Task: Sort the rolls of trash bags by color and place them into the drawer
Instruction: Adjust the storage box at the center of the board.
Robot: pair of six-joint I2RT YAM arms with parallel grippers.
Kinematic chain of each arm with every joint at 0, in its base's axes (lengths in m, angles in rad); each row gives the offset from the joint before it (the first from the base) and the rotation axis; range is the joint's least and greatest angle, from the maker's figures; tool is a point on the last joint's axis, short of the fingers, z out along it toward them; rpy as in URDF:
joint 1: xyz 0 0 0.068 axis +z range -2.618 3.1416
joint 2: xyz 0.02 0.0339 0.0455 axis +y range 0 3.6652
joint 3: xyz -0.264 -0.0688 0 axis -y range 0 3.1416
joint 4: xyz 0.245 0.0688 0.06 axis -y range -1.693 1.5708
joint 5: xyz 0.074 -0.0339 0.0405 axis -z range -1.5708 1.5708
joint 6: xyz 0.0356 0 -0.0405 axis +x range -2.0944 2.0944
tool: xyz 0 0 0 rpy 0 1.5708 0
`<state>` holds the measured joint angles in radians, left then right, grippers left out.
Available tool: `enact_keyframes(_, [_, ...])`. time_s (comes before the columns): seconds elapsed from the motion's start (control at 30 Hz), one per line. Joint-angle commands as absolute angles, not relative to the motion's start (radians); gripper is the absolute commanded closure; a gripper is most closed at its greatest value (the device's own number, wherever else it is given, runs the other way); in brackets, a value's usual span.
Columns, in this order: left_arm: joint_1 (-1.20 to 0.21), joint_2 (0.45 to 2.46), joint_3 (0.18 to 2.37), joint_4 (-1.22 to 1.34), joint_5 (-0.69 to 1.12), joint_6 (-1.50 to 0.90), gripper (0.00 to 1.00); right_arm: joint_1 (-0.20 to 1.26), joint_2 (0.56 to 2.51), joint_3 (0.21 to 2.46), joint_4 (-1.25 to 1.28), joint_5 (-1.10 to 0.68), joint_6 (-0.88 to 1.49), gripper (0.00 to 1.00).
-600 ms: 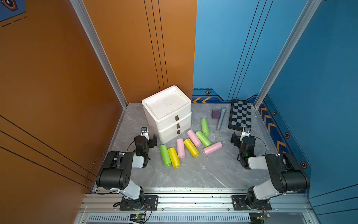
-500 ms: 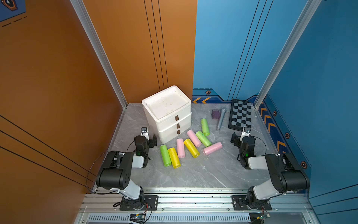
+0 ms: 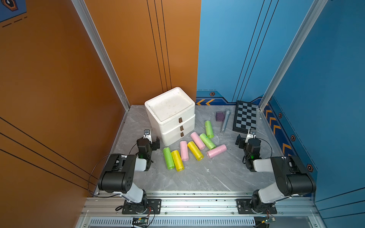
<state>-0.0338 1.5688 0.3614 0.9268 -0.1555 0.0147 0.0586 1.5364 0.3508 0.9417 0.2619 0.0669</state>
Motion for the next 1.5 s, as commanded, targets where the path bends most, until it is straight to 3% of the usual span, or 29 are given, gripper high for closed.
enact_keyframes(0.0, [-0.036,1.565,0.378,0.927,-0.157,0.017,0.02,0.057,1.543,0.362,0.924,0.252,0.07,0.0])
enact_keyframes(0.5, [-0.04,1.565,0.381,0.923,-0.18,0.013,0.02,0.041,1.543,0.367,0.913,0.216,0.078,0.0])
enact_keyframes(0.67, [-0.068,1.539,0.374,0.924,-0.286,0.009,0.02,0.041,1.543,0.367,0.913,0.218,0.077,0.0])
enact_keyframes(0.8, [-0.105,1.433,0.33,0.924,-0.314,0.049,0.02,0.044,1.542,0.364,0.916,0.219,0.075,0.0])
enact_keyframes(0.93, [-0.144,1.074,0.21,0.909,-0.385,-0.001,0.02,0.046,1.543,0.367,0.914,0.21,0.068,0.0])
enact_keyframes(1.0, [-0.139,0.801,0.216,0.689,-0.385,-0.088,0.02,0.046,1.543,0.367,0.914,0.21,0.069,0.0])
enact_keyframes(1.07, [-0.138,0.583,0.351,0.241,-0.336,-0.135,0.02,0.042,1.543,0.365,0.916,0.208,0.073,0.0])
enact_keyframes(1.17, [-0.138,0.45,0.506,-0.086,-0.195,-0.072,0.02,0.037,1.542,0.367,0.913,0.202,0.077,0.0])
enact_keyframes(1.3, [-0.137,0.523,0.865,-0.564,-0.228,-0.115,0.02,0.035,1.542,0.365,0.916,0.196,0.079,0.0])
enact_keyframes(1.47, [-0.136,0.734,1.216,-0.681,-0.152,-0.103,0.02,0.033,1.542,0.365,0.916,0.194,0.08,0.0])
